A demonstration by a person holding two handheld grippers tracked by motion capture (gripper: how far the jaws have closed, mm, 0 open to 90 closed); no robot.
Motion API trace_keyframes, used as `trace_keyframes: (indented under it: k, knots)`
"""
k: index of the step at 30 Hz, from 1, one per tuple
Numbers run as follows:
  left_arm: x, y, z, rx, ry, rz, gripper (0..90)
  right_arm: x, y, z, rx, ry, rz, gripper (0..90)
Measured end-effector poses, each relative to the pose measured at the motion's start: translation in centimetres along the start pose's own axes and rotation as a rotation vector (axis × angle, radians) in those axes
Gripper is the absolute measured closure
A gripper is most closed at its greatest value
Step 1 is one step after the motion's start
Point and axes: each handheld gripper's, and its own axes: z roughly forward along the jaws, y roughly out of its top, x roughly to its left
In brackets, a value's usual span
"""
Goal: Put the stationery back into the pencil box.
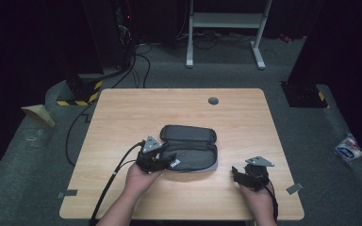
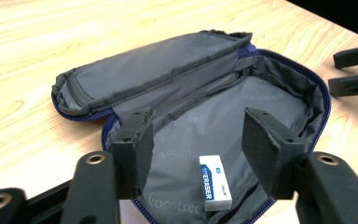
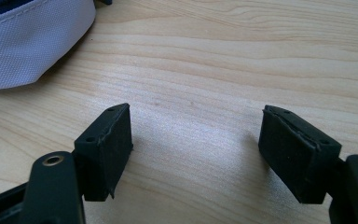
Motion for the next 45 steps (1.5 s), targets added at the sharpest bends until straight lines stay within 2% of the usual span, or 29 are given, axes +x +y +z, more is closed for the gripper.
trace_keyframes:
  k: [9,15,18,21,28,32,40,45]
  knots:
    - [0.3,0.0,-0.9,-0.019,0.018,0.024,31.7,0.0,0.0,0.0,0.000,-0.001,0.003,25.7]
    - [1.1,0.1,-1.8,-0.030,0.056,0.016,17.2,0.0,0.0,0.0,0.000,-0.001,0.003,25.7]
    - [1.4,0.1,-2.0,-0.019,0.061,0.016,12.4,0.0,0.0,0.0,0.001,-0.001,0.003,25.7]
    - [1.9,0.1,-2.1,0.006,0.064,0.019,1.1,0.0,0.0,0.0,0.001,-0.001,0.003,25.7]
    - [3.0,-0.6,-2.7,0.004,0.090,0.006,0.0,0.0,0.0,0.0,0.001,-0.001,0.003,25.7]
    - [4.0,-1.1,-3.3,0.000,0.112,-0.019,0.0,0.0,0.0,0.0,0.001,-0.001,0.003,25.7]
    - [6.5,-2.5,-5.0,0.007,0.163,-0.057,0.0,0.0,0.0,0.0,0.000,-0.001,0.000,25.7]
    - [8.3,-3.9,-6.4,0.018,0.206,-0.097,0.0,0.0,0.0,0.0,0.000,-0.002,0.003,25.7]
